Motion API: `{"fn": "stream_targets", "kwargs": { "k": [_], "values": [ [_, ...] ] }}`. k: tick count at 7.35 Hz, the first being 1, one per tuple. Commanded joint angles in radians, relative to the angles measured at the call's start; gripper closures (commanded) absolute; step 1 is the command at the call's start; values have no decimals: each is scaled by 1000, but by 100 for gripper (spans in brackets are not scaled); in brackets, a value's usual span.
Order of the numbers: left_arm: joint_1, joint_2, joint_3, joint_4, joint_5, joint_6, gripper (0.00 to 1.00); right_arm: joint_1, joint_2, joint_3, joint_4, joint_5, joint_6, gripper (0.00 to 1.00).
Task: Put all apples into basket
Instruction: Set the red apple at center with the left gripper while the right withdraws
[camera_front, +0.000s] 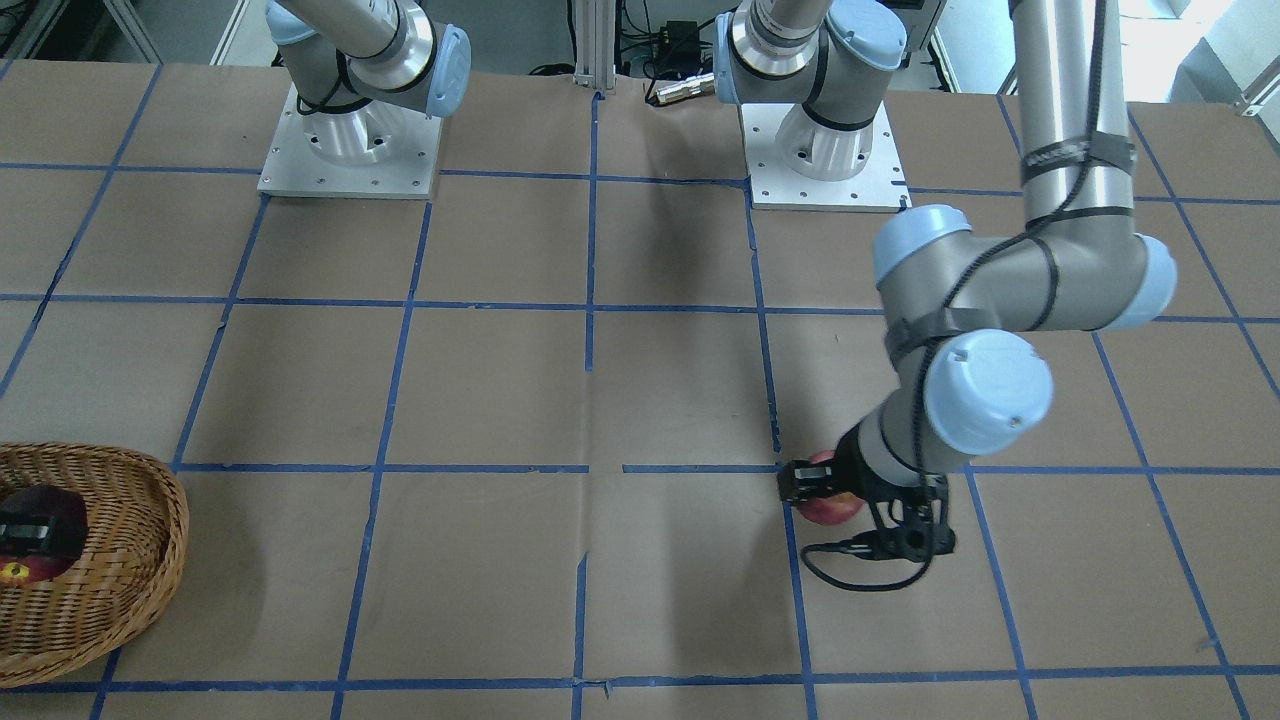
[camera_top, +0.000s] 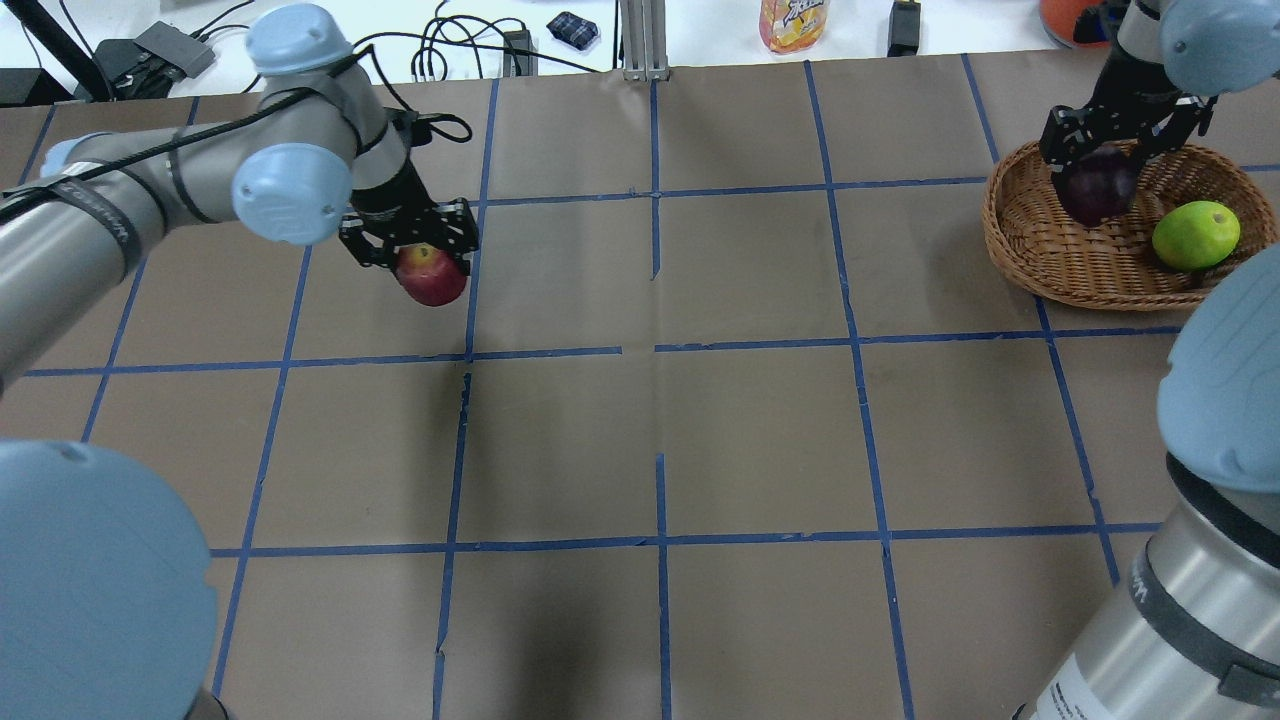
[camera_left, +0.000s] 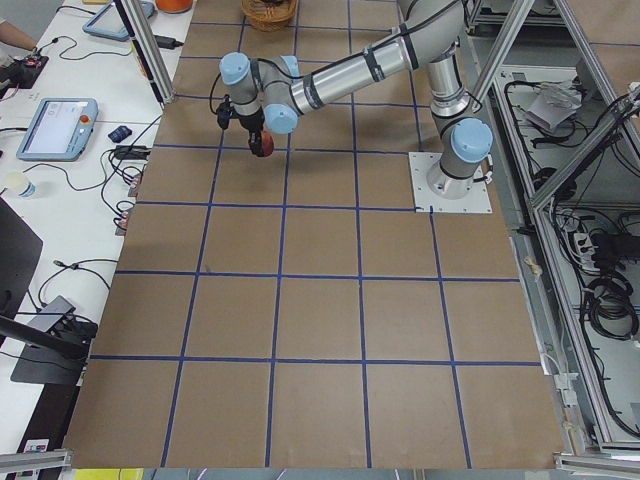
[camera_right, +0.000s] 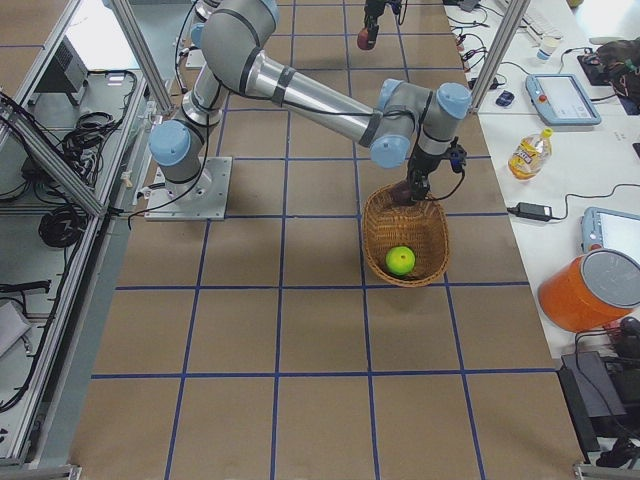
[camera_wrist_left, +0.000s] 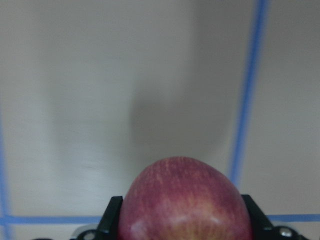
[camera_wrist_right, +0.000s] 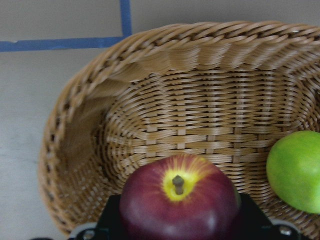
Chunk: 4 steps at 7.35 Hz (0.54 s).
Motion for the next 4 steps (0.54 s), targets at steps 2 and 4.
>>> {"fn": "stream_targets", "kwargs": {
  "k": [2,4],
  "values": [
    [-313,-43,-22,127,-8,-333,65,-47,73,7,-55,-11,-51,100],
    [-368,-66,-42,181,-5,-375,65,-62,76,23,-51,-64,-62,83]
  ]
}}
